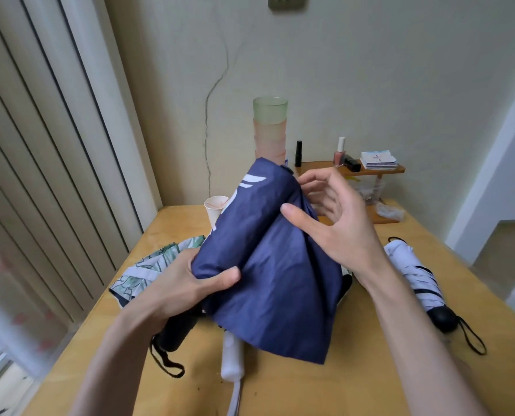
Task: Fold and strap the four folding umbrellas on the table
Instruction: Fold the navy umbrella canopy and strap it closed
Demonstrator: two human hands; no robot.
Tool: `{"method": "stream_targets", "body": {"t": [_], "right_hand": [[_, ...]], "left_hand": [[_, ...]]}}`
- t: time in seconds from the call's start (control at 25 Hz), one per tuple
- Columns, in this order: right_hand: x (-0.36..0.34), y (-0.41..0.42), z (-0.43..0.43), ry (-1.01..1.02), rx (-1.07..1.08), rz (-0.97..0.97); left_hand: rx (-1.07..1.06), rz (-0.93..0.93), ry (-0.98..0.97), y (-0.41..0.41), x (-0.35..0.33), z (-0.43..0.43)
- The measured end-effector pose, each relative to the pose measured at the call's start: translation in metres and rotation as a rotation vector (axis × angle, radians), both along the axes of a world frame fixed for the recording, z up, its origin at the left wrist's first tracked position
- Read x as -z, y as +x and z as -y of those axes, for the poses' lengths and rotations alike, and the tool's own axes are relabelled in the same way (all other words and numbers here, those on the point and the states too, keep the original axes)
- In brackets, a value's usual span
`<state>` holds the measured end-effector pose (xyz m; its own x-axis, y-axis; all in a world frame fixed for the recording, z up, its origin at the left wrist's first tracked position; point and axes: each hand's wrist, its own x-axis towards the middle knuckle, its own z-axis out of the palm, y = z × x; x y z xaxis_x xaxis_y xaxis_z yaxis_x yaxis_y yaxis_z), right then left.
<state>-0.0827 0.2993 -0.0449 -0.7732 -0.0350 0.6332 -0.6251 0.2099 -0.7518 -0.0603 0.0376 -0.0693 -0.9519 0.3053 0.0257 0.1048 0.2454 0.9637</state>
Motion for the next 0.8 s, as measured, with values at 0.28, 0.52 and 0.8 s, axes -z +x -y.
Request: {"method": "stream_targets", "body": {"t": [0.28, 0.52, 0.8], "right_hand": [[0.006, -0.004, 0.004, 0.101, 0.088, -0.003], [0.012, -0.009, -0.003, 0.248, 0.160, 0.049], [0.000, -0.003, -0.002, 0.063, 0.059, 0.093]], "left_hand": [[-0.050, 0.017, 0.113, -0.007, 0.013, 0.000], [-0.046, -0.017, 0.126, -0.010, 0.017, 0.003], [-0.120, -0.030, 0.112, -0.017, 0.024, 0.012]]}}
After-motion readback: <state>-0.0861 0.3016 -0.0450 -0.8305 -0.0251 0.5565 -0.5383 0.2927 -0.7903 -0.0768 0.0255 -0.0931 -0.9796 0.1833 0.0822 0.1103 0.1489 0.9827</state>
